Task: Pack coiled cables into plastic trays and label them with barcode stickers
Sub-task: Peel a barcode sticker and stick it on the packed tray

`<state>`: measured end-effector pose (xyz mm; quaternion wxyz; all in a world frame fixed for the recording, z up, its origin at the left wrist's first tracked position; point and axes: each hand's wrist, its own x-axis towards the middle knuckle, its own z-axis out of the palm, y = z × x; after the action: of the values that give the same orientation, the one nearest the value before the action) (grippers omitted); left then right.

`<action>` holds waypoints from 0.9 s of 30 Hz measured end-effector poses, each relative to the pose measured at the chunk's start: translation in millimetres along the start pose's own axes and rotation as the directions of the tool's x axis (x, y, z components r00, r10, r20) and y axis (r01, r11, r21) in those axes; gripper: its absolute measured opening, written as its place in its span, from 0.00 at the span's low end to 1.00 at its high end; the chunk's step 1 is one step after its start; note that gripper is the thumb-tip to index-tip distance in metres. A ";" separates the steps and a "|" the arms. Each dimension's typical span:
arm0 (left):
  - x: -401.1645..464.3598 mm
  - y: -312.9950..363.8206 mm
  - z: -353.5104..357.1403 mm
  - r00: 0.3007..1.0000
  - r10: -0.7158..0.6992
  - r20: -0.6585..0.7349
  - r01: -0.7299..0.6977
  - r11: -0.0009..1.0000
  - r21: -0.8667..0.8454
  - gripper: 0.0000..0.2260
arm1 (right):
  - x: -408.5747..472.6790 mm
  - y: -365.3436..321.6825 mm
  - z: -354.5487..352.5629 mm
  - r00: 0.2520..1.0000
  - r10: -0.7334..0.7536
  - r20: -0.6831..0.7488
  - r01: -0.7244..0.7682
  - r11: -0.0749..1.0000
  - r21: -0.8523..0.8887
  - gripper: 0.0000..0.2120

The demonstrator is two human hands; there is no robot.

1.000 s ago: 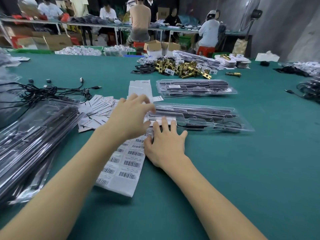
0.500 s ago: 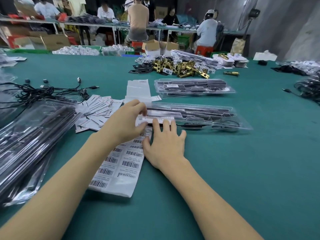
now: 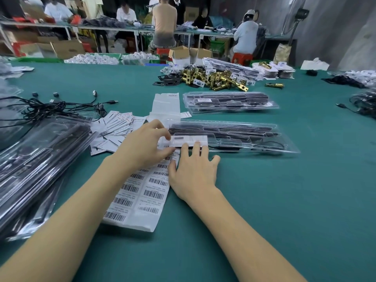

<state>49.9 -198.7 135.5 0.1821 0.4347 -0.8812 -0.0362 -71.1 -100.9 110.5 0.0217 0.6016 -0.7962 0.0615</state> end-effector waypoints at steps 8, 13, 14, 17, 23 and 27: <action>0.9 1.9 1.0 0.996 -0.066 0.061 0.064 0.997 0.032 0.17 | 0.2 1.9 -0.5 1.000 0.004 0.008 -0.004 1.000 0.025 0.30; 1.5 1.8 1.1 0.992 -0.090 0.093 0.084 0.995 0.060 0.17 | -1.4 4.5 -3.3 1.000 -0.013 0.013 0.012 0.998 0.069 0.28; 1.7 1.5 1.2 0.992 -0.090 0.090 0.085 0.994 0.062 0.17 | -1.9 5.4 -4.3 1.000 -0.022 0.013 0.021 0.997 0.077 0.27; 2.0 0.5 1.9 0.990 -0.101 0.102 0.096 0.994 0.057 0.17 | -2.4 10.4 -5.8 0.998 -0.061 0.005 0.060 0.991 0.115 0.25; 3.2 -1.8 0.7 0.987 -0.103 0.125 0.100 0.995 0.026 0.17 | -0.6 25.7 -15.0 0.993 -0.068 -0.097 0.090 0.966 0.242 0.14; 2.3 -1.9 -0.5 0.987 -0.094 0.129 0.094 0.996 0.001 0.15 | 0.6 34.8 -15.5 0.993 -0.031 -0.114 0.058 0.968 0.243 0.14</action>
<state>50.2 -201.6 136.2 0.1239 0.4721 -0.8696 -0.0749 -105.3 -90.2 123.4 -0.0078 0.6132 -0.7662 0.1919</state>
